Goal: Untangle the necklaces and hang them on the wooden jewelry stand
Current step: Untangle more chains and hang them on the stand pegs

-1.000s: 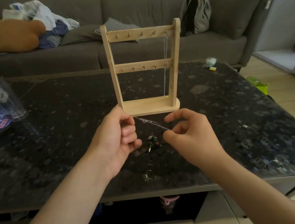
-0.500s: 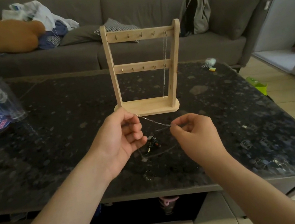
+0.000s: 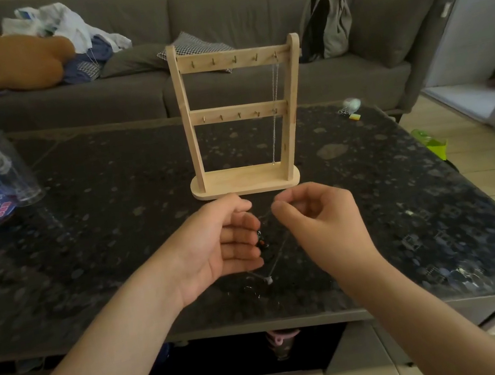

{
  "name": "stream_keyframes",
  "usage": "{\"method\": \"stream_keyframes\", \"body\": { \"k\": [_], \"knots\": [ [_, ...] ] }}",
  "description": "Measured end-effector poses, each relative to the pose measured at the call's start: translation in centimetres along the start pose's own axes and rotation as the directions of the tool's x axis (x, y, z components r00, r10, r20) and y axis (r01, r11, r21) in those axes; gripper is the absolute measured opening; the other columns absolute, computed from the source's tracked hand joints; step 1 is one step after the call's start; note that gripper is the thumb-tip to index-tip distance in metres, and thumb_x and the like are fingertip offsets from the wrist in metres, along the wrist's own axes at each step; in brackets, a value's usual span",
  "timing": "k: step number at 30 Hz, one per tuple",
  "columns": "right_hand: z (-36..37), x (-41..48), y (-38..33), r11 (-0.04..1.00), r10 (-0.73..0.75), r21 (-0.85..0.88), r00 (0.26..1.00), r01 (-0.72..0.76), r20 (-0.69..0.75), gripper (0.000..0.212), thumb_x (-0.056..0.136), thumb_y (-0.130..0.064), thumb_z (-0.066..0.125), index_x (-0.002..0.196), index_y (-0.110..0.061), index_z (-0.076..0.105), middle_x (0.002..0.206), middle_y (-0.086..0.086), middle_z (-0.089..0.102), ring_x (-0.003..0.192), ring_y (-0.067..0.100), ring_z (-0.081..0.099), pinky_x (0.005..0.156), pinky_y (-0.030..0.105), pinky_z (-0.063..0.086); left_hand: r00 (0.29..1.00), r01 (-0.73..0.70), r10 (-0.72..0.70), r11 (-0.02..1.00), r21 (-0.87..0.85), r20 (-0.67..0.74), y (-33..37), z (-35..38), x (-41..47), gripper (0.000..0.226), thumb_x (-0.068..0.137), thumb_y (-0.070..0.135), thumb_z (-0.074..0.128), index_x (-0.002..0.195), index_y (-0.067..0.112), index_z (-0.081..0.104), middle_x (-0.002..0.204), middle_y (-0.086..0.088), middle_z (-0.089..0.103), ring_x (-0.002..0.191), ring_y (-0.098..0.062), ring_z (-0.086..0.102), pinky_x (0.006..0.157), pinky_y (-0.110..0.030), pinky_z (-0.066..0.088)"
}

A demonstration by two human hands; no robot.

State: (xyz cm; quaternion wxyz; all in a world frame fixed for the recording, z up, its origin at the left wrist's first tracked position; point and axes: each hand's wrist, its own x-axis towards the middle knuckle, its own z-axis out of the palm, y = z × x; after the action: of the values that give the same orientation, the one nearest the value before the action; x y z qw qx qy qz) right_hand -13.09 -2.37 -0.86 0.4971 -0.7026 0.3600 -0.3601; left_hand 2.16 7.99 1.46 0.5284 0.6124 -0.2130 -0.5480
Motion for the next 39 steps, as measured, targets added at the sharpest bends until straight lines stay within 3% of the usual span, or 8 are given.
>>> {"method": "stream_keyframes", "body": {
  "k": [4, 8, 11, 18, 22, 27, 32, 39],
  "knots": [
    [0.0, -0.3, -0.4, 0.994, -0.077, 0.087, 0.995, 0.071, 0.062, 0.005, 0.096, -0.018, 0.079, 0.091, -0.019, 0.078, 0.072, 0.005, 0.073, 0.06, 0.004, 0.061, 0.059, 0.017, 0.048, 1.0, 0.011, -0.013, 0.993, 0.114, 0.013, 0.0, 0.0, -0.3, 0.051, 0.103, 0.055, 0.057, 0.107, 0.007, 0.074, 0.06, 0.001, 0.042, 0.053, -0.014, 0.044, 0.066, -0.036, 0.056],
    [0.0, -0.4, -0.5, 0.986, -0.116, 0.129, 0.988, 0.104, 0.097, 0.007, 0.096, -0.016, 0.079, 0.09, -0.018, 0.078, 0.067, -0.002, 0.069, 0.058, 0.004, 0.058, 0.058, 0.016, 0.046, 0.997, -0.006, -0.003, 0.992, 0.125, 0.072, 0.2, -0.1, -0.5, 0.047, 0.104, 0.054, 0.054, 0.09, 0.011, 0.068, 0.06, 0.001, 0.042, 0.054, -0.014, 0.043, 0.063, -0.033, 0.054],
    [0.1, -0.3, -0.4, 0.986, -0.138, 0.113, 0.985, 0.126, 0.101, 0.01, 0.096, -0.015, 0.079, 0.088, -0.02, 0.078, 0.073, 0.009, 0.073, 0.064, 0.01, 0.061, 0.062, 0.021, 0.051, 0.99, -0.065, 0.054, 0.994, 0.085, 0.129, 0.2, -0.1, -0.3, 0.04, 0.107, 0.045, 0.055, 0.082, 0.016, 0.066, 0.066, 0.0, 0.049, 0.058, -0.014, 0.046, 0.066, -0.032, 0.053],
    [0.1, -0.3, -0.1, 0.995, -0.101, 0.029, 0.99, 0.098, 0.098, 0.007, 0.097, -0.019, 0.079, 0.09, -0.021, 0.077, 0.071, 0.009, 0.071, 0.057, 0.007, 0.055, 0.055, 0.018, 0.044, 0.972, -0.229, 0.234, 0.967, 0.111, -0.03, 0.3, 0.0, -0.3, 0.029, 0.111, 0.033, 0.055, 0.095, 0.013, 0.068, 0.056, 0.005, 0.025, 0.051, -0.012, 0.021, 0.051, -0.029, 0.018],
    [0.0, 0.1, 0.4, 0.999, -0.031, -0.033, 0.997, 0.033, 0.066, 0.007, 0.099, -0.022, 0.077, 0.092, -0.021, 0.077, 0.06, -0.006, 0.063, 0.053, 0.003, 0.053, 0.053, 0.016, 0.044, 0.959, -0.27, 0.276, 0.959, 0.082, -0.065, 0.2, -0.3, -0.3, 0.03, 0.113, 0.028, 0.052, 0.111, 0.009, 0.075, 0.055, 0.004, 0.026, 0.049, -0.012, 0.024, 0.051, -0.029, 0.022],
    [-0.3, 0.1, 0.5, 0.993, 0.114, -0.04, 0.991, -0.112, 0.067, 0.011, 0.101, -0.025, 0.073, 0.094, -0.019, 0.078, 0.056, -0.007, 0.06, 0.044, 0.001, 0.046, 0.045, 0.014, 0.038, 0.957, -0.289, 0.282, 0.948, -0.132, -0.072, 0.4, -0.5, 0.0, 0.027, 0.107, 0.019, 0.05, 0.087, 0.01, 0.066, 0.067, -0.002, 0.047, 0.057, -0.013, 0.043, 0.062, -0.031, 0.045],
    [-0.5, 0.1, -0.2, 0.976, 0.215, 0.009, 0.973, -0.216, 0.089, 0.012, 0.1, -0.024, 0.072, 0.093, -0.016, 0.079, 0.055, -0.009, 0.057, 0.046, 0.004, 0.044, 0.043, 0.014, 0.037, 0.962, -0.255, 0.245, 0.963, -0.084, -0.119, 0.5, -0.7, 0.0, 0.026, 0.108, 0.024, 0.052, 0.089, 0.012, 0.066, 0.062, 0.004, 0.03, 0.055, -0.011, 0.024, 0.056, -0.03, 0.025],
    [-0.8, 0.2, -0.6, 0.957, 0.265, 0.075, 0.951, -0.28, 0.157, 0.016, 0.096, -0.026, 0.072, 0.094, -0.011, 0.078, 0.075, 0.001, 0.06, 0.077, 0.017, 0.057, 0.079, 0.032, 0.05, 0.961, -0.224, 0.231, 0.973, 0.057, -0.152, 0.2, -0.7, 0.0, 0.028, 0.111, 0.027, 0.054, 0.111, 0.006, 0.074, 0.058, 0.002, 0.034, 0.052, -0.012, 0.033, 0.054, -0.03, 0.033]
  ]
}}
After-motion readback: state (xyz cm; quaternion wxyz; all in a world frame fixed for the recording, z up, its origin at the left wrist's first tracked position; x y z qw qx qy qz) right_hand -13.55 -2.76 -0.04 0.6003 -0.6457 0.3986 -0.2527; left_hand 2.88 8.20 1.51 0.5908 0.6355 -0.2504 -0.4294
